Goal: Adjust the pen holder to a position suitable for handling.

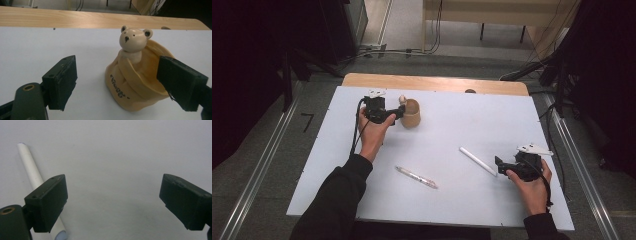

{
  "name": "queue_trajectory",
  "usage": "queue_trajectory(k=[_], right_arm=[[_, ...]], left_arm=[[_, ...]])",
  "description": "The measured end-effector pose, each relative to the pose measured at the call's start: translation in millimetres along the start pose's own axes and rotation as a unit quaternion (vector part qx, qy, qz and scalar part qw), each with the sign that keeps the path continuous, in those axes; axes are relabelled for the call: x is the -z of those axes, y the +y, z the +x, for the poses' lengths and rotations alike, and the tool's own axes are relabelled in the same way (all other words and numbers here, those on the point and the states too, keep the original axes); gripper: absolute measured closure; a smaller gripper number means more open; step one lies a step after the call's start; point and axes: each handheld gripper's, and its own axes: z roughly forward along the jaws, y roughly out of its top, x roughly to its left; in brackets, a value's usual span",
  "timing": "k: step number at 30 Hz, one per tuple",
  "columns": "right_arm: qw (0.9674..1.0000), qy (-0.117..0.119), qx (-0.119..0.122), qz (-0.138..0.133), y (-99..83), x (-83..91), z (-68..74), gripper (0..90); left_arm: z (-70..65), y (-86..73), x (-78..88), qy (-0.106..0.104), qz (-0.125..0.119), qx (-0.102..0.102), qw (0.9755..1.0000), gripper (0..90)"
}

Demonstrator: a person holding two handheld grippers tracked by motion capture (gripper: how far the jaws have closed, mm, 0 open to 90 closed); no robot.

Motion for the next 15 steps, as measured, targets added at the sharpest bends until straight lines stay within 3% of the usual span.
queue_trajectory(k=[15], right_arm=[[1.0000, 0.000, 0.002, 0.001, -0.6, 0.3, -1.0, 7.0]], left_arm=[[-8.8, 5.0, -26.9, -0.008, 0.014, -0.029, 0.9995, 31.6]])
